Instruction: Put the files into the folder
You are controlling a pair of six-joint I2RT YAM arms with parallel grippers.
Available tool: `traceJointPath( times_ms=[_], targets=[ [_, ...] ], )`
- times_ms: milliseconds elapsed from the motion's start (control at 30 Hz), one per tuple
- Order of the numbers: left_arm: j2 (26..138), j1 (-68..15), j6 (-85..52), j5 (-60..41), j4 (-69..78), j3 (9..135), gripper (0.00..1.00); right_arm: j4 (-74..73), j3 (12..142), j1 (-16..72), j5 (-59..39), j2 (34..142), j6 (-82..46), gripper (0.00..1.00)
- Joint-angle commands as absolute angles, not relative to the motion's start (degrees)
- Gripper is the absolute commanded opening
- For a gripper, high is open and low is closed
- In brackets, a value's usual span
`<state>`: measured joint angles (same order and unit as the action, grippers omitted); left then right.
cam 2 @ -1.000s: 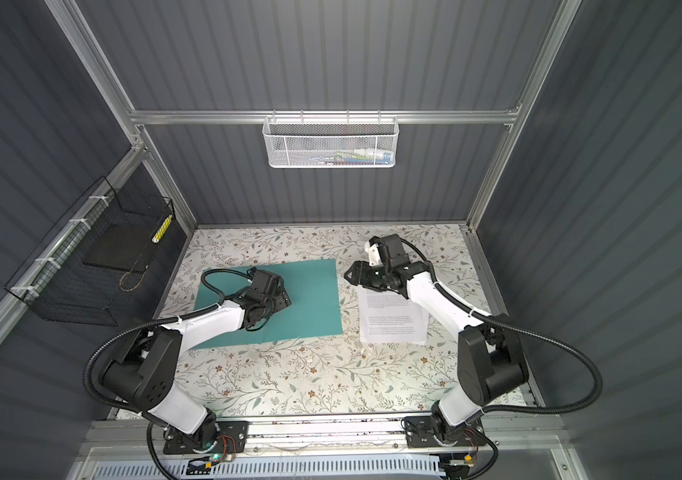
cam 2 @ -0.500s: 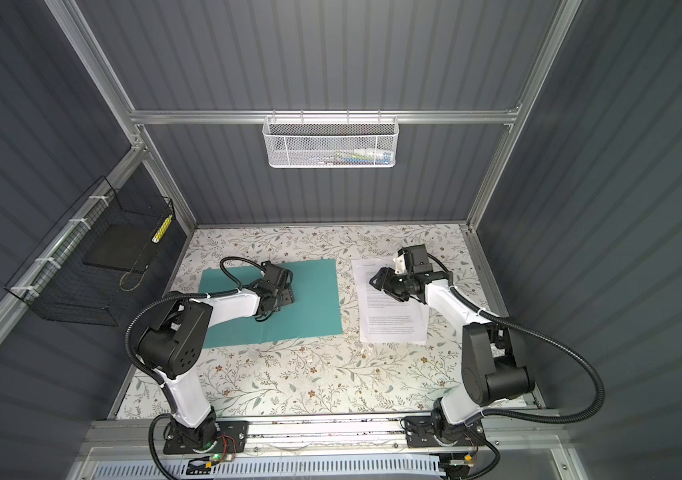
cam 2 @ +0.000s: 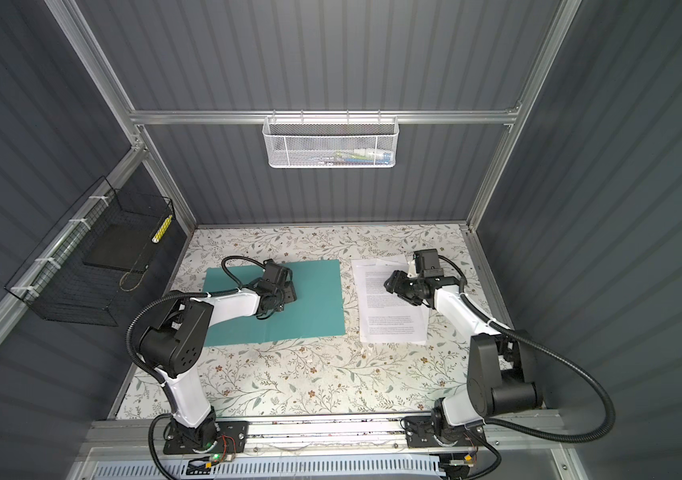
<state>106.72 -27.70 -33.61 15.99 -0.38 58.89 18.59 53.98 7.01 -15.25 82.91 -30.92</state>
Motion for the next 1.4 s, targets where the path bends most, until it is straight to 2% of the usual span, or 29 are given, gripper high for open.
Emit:
traceJointPath(
  times_ms=[0, 133, 400, 633, 967, 1133, 1367],
  targets=[
    [108.85, -29.4, -34.26, 13.17, -0.23, 60.73, 0.67, 23.73, 51.52, 5.14, -5.21, 79.68, -28.16, 0.65],
    [110.01, -30.59, -35.1, 12.43, -0.05, 62.1, 0.67, 24.26, 49.45, 2.08, -1.74, 79.13, -27.1, 0.67],
    [109.93, -30.85, -35.6, 12.21, -1.01, 62.89, 0.68, 21.1, 47.98, -2.46, -6.24, 83.23, -26.94, 0.69],
    [104.55, -34.2, -33.87, 14.43, -3.31, 65.38, 0.73, 21.12, 45.57, -2.46, -7.24, 80.72, -26.34, 0.69],
    [115.17, -42.24, -36.15, 2.32, 0.88, 78.75, 0.73, 16.99, 42.01, -3.38, -9.37, 79.98, -26.17, 0.68],
    [118.79, -43.97, -38.84, -4.62, 4.51, 80.42, 0.72, 15.36, 42.58, -4.17, -11.86, 81.52, -26.72, 0.68],
    [121.71, -44.81, -40.41, -7.51, 7.31, 80.42, 0.71, 14.07, 43.48, -4.29, -12.92, 82.88, -27.0, 0.67]
  ],
)
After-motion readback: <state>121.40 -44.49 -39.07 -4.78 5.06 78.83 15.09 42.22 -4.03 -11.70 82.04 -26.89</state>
